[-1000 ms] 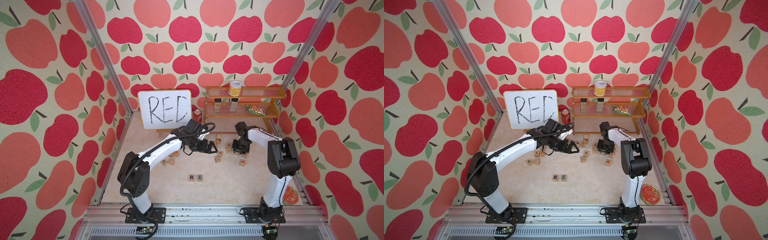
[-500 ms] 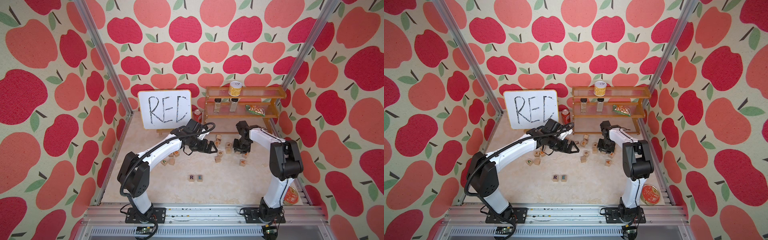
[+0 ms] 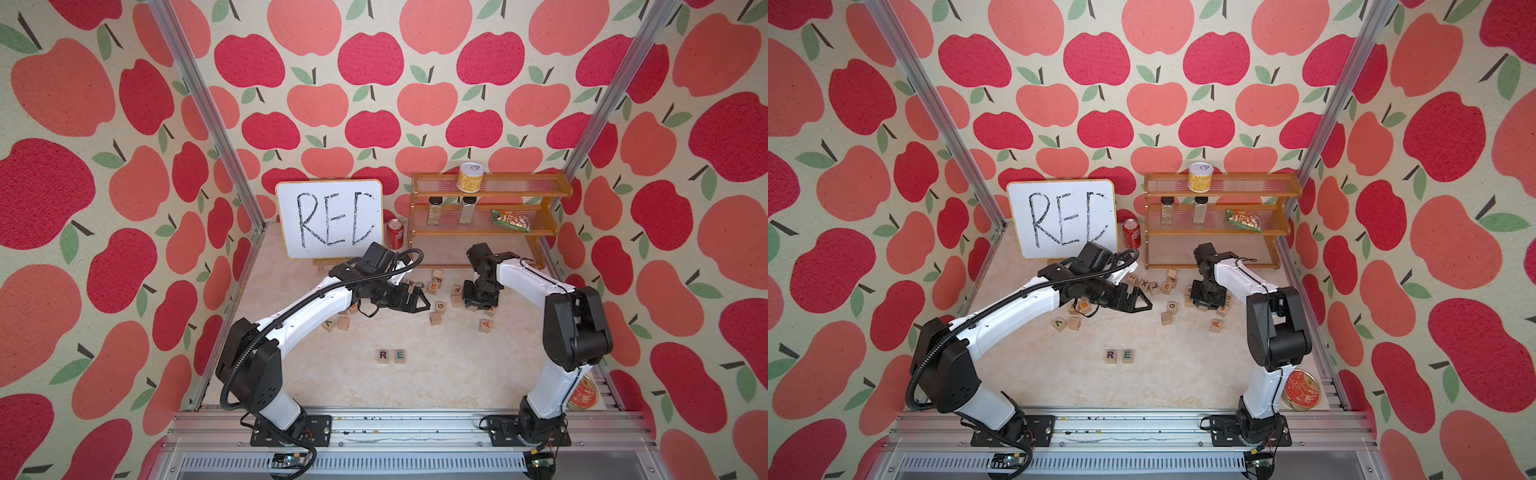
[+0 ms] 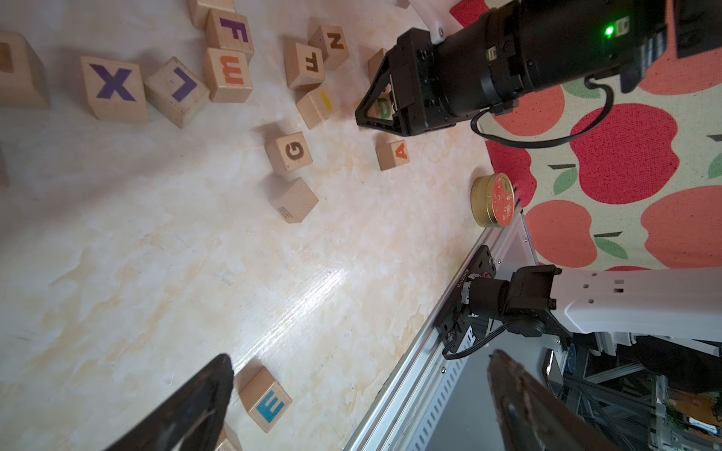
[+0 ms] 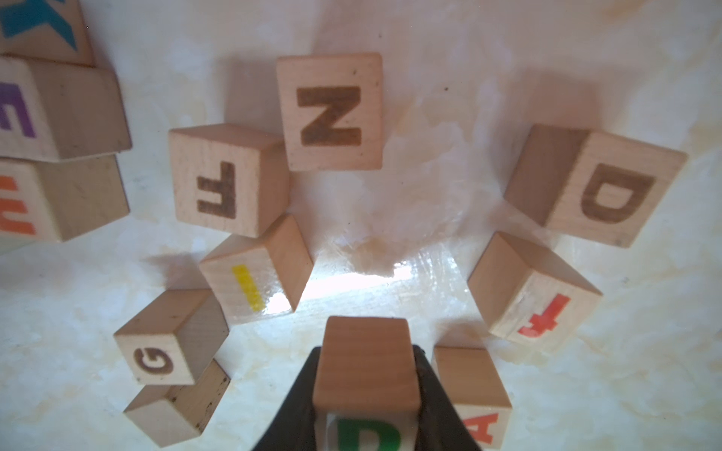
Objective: Assemble the uppercase word "red" with letter blocks
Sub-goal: Pick up the letter block from the center of the board.
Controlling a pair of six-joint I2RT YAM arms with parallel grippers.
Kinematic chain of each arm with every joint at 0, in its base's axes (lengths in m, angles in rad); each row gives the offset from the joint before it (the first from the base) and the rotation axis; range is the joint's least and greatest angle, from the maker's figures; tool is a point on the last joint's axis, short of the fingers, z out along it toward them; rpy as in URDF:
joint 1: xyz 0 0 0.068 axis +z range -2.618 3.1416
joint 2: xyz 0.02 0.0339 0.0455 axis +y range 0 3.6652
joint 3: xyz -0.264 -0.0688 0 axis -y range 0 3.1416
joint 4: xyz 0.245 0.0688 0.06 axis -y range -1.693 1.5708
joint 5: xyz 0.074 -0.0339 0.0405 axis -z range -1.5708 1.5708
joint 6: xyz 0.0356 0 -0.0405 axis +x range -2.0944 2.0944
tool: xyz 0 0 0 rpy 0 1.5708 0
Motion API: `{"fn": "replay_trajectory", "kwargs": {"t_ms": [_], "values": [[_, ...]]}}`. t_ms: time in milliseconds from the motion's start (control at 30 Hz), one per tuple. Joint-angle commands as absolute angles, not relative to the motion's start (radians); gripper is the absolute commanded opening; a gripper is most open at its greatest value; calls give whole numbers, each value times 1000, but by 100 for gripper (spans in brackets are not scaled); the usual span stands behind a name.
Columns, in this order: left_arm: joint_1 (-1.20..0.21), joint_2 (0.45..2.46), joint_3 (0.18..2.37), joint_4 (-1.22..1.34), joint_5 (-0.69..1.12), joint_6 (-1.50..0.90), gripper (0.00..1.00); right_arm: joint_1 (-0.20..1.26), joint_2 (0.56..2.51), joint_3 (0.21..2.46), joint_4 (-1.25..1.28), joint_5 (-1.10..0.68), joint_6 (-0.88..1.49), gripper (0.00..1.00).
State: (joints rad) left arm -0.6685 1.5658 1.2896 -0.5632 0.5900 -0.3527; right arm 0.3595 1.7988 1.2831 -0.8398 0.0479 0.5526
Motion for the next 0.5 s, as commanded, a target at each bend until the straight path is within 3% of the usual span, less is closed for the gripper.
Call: {"fn": "replay_trajectory", "kwargs": {"t_ms": [0, 467], "values": [[-673, 1512, 1250, -548, 571, -374, 99, 381, 1754, 1261, -876, 68, 585, 0], [-690, 1340, 1101, -529, 523, -429, 99, 474, 1686, 1208, -887, 87, 645, 0]]}}
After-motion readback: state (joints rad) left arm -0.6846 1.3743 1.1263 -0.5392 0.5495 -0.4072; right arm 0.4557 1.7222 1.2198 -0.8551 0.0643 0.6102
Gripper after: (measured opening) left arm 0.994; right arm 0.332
